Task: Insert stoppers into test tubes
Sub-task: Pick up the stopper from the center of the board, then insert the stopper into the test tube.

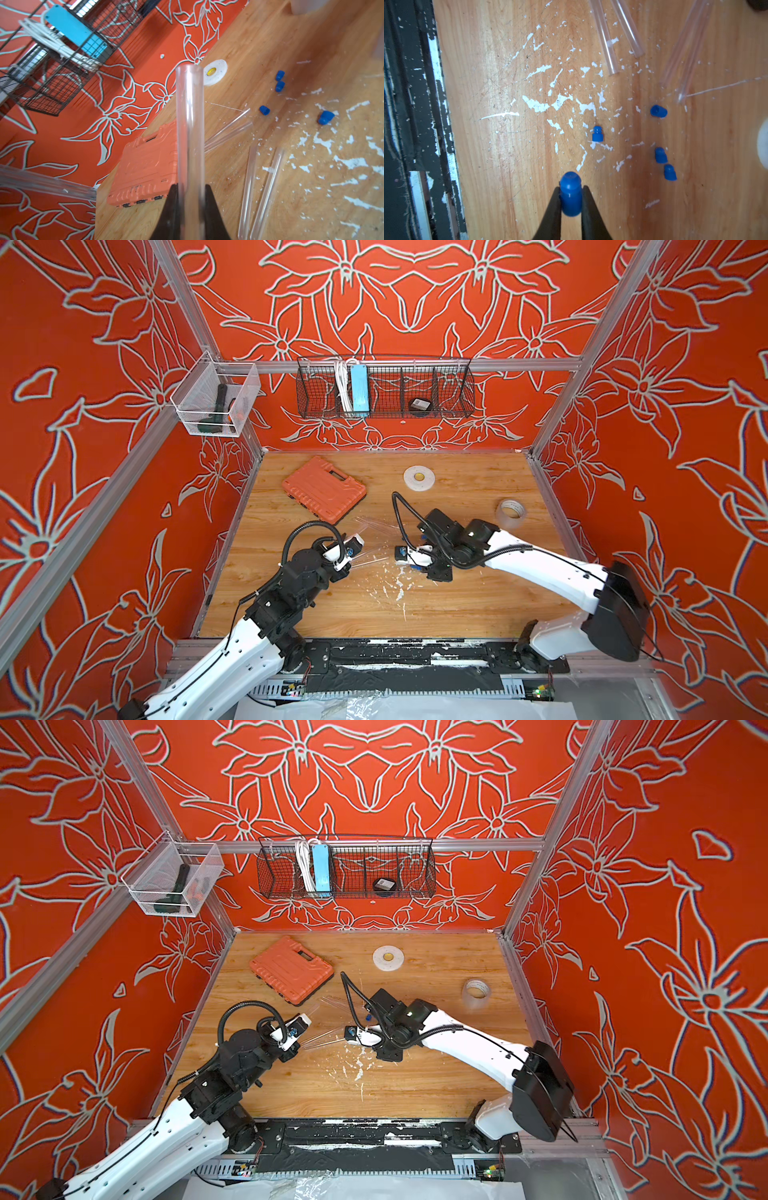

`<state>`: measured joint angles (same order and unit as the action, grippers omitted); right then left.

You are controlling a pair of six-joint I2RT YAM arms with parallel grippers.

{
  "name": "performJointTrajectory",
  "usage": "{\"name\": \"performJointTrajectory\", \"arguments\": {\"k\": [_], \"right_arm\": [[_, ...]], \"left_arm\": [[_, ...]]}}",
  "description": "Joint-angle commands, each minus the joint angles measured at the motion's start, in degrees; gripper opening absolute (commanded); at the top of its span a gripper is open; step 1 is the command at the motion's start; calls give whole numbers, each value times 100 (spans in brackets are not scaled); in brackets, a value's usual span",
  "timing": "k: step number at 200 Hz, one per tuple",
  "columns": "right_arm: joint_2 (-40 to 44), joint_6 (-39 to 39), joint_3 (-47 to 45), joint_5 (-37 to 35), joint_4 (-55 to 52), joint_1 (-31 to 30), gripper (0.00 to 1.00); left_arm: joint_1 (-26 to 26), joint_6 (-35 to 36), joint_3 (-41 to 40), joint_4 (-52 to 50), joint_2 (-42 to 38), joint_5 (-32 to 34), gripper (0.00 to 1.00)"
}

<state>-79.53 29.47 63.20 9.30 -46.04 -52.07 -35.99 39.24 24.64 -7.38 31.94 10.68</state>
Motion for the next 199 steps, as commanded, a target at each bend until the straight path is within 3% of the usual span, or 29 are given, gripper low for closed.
{"name": "performJointTrajectory", "arguments": {"k": [1, 40, 79, 127, 199], "right_arm": [[422, -730, -105, -109, -407, 4, 0], [605, -1337, -133, 247, -407, 4, 0], [533, -1685, -64, 1278, -404, -56, 0], [262, -1830, 102, 1805, -294, -131, 0], [-89, -1800, 367, 1944, -223, -251, 0]], "left_arm": [[-347, 972, 60, -446, 103, -390, 0], [-1153, 1770, -184, -88, 421, -307, 0], [-1788, 2602, -597, 474, 533, 74, 0], [-1899, 2869, -818, 1085, 455, 268, 0], [-1938, 2885, -907, 1203, 387, 286, 0]]}}
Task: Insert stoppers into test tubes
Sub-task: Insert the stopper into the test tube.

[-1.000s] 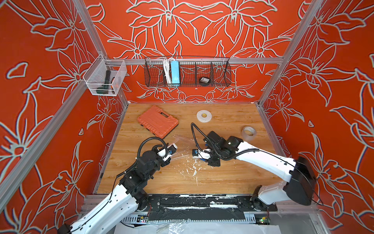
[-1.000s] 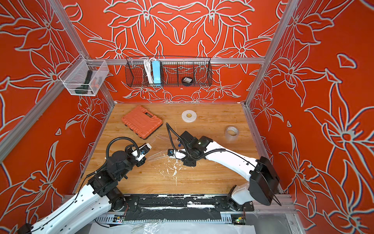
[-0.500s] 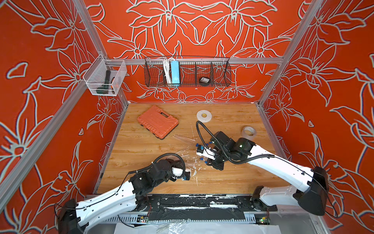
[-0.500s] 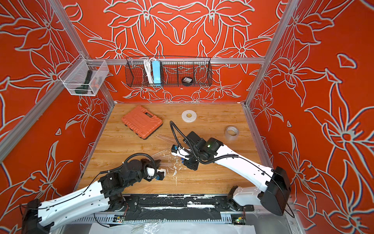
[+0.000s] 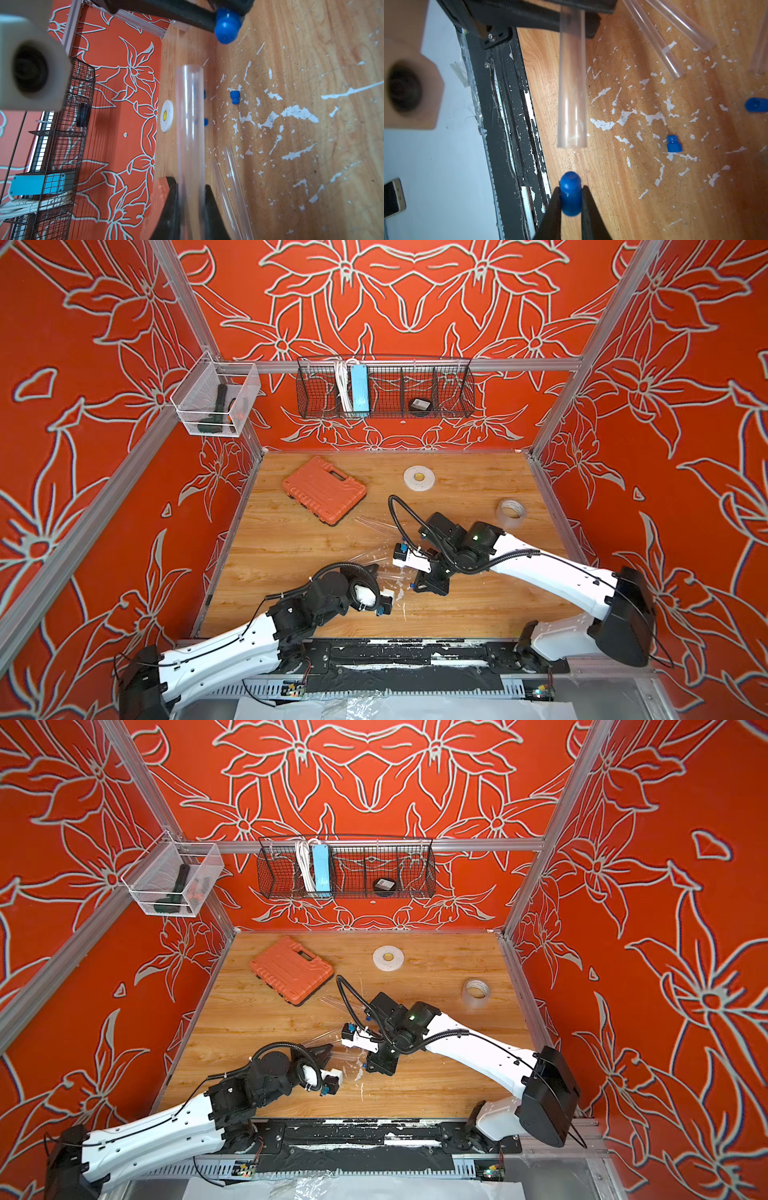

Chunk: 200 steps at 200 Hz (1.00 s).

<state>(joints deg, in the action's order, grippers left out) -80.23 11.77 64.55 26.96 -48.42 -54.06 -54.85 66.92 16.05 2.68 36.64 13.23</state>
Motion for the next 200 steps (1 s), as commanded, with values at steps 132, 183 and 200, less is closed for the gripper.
{"name": "performJointTrajectory", "arguments": {"k": [132, 183, 200], "right_arm": [[-152, 70, 484, 26, 5, -87, 0], [-153, 90, 492, -72, 29, -87, 0], [-168, 84, 496, -67, 54, -94, 0]], "left_arm": [[-87, 247, -111, 190, -65, 115, 0], [-105, 278, -129, 233, -67, 136, 0], [-113, 280, -149, 224, -94, 118, 0]]}}
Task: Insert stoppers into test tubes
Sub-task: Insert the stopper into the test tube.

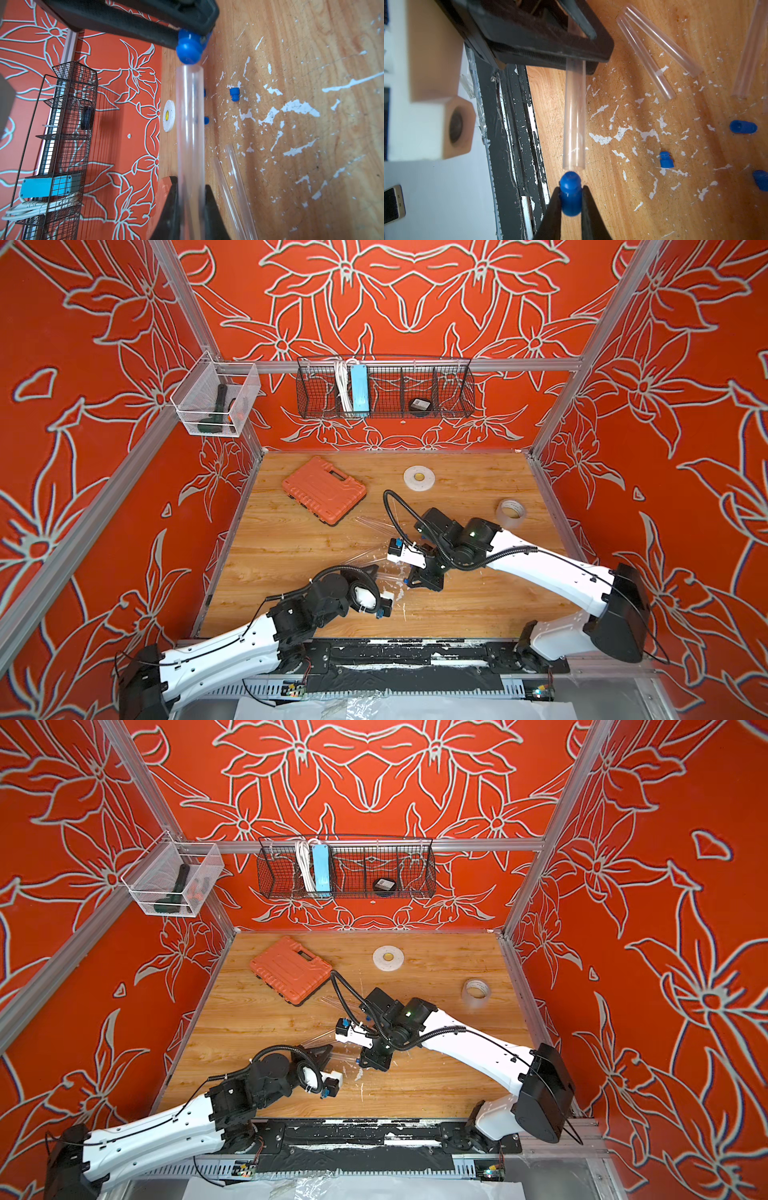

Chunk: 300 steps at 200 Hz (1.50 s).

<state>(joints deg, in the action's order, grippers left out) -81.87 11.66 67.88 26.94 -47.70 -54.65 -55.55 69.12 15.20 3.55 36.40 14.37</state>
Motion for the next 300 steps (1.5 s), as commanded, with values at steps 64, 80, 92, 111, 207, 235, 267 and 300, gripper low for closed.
{"name": "performJointTrajectory", "arguments": {"k": [64, 80, 92, 111, 207, 235, 267, 300], "right_arm": [[-79, 51, 208, -26, 65, -71, 0], [-119, 41, 245, -19, 71, -80, 0], [-162, 41, 280, -13, 68, -85, 0], [-237, 38, 337, -13, 77, -107, 0], [-910, 240, 1293, 84, -131, -133, 0], [-1115, 317, 1611, 241, -63, -133, 0], [-1332, 372, 1961, 422, 22, -142, 0], [-1480, 358, 2252, 571, 237, -144, 0]], "left_arm": [[-70, 20, -44, 146, -36, -57, 0], [-81, 22, -41, 146, -19, -62, 0], [-87, 22, -35, 155, -19, -57, 0], [-103, 29, -35, 147, -17, -58, 0], [-577, 1138, -15, -15, -171, 41, 0], [-624, 1545, -42, 13, -320, -266, 0], [-650, 1829, -105, -2, -429, -575, 0], [-668, 1850, -110, 205, -393, -751, 0]]}}
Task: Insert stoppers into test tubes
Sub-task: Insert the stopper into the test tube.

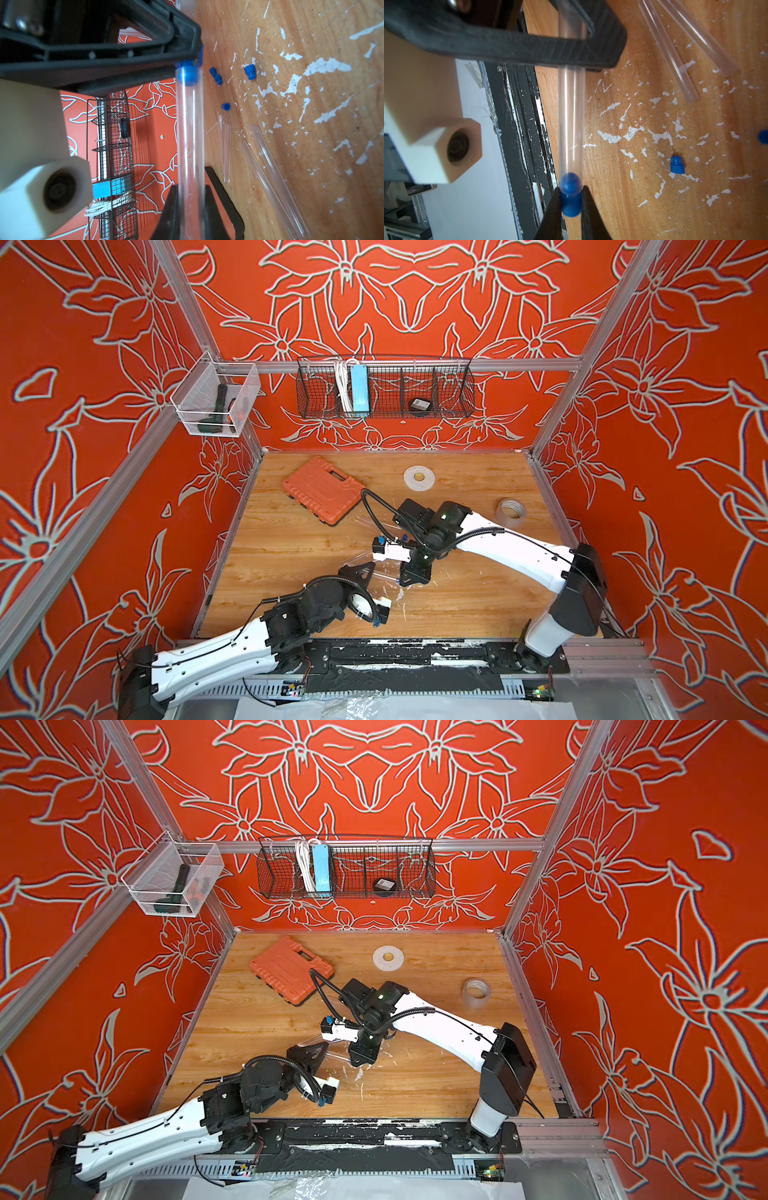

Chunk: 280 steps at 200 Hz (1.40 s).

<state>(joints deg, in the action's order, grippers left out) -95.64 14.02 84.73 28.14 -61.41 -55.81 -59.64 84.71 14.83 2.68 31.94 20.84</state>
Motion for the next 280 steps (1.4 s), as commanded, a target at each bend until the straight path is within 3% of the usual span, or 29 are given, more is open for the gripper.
{"name": "performJointTrajectory", "arguments": {"k": [1, 112, 178, 194, 217, 251, 268, 280], "right_arm": [[-108, 116, 569, 453, 1611, -32, 0], [-412, -79, 1010, 758, 2519, -132, 0], [-94, -261, 612, 698, 3200, -132, 1], [-1, -283, 495, 638, 3263, -132, 9], [349, -242, 182, 478, 3076, -52, 30], [1791, -706, -986, 444, 3175, 374, 56], [2514, -1297, -1468, 327, 3189, 666, 59], [2981, -1956, -1683, -189, 3088, 840, 60]], "left_arm": [[-259, 287, -70, 302, 55, -1398, 0], [-268, 100, -24, 227, 154, -2079, 0], [-268, 46, -72, 295, 181, -2094, 0], [-268, 12, -82, 365, 223, -1983, 0], [-268, -144, 1, 307, 314, -1387, 0], [-268, -727, 20, 85, 134, -853, 0], [-269, -1361, 99, 75, 103, -845, 0], [-259, -1984, 229, 103, 111, -854, 0]]}}
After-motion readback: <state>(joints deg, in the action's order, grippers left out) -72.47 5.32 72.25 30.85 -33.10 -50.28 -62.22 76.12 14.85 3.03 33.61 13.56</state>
